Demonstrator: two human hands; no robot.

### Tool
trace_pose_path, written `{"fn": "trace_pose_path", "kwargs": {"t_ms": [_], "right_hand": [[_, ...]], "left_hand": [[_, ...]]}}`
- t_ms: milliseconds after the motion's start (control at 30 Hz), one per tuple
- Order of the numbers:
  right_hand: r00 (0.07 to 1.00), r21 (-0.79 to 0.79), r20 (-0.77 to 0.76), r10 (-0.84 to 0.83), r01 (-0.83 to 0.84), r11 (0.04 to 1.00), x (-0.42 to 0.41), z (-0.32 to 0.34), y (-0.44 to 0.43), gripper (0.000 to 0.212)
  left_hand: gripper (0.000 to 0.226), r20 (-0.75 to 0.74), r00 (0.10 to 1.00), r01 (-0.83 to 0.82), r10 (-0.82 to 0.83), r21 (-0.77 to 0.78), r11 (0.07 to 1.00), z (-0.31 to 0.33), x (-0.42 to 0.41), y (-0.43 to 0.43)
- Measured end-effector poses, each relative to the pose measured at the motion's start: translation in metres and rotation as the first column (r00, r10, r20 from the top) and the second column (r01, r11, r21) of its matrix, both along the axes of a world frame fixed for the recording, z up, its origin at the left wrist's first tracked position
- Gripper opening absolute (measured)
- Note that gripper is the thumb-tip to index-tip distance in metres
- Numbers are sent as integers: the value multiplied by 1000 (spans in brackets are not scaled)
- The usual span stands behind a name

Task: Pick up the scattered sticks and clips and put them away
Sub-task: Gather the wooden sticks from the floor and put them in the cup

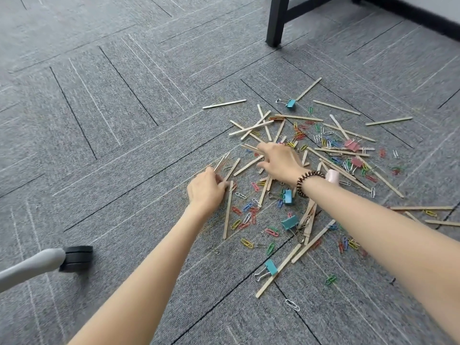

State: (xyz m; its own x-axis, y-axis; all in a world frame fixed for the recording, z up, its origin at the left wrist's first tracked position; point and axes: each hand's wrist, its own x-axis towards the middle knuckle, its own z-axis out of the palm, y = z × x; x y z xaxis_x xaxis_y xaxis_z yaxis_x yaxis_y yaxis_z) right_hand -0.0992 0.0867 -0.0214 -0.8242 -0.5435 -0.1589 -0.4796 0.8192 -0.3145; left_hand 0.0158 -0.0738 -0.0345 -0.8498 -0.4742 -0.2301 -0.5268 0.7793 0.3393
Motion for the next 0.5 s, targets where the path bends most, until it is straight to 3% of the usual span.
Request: {"fn": "trace_pose_path", "kwargs": {"t_ms": [167, 333, 500], "right_hand": [[999, 35, 39, 24, -25, 999, -1, -10, -9, 9], [992, 28, -80, 101, -99, 995, -3, -6, -4, 11], [997, -94, -70, -32, 26, 995, -6, 5, 6, 13]], "left_hand": [[24, 30, 998, 63, -64, 17, 998, -3, 1, -5], [29, 18, 995, 100, -100, -34, 994, -1, 2, -7], [21, 52, 997, 60, -58, -26, 998, 5, -3, -4]]}}
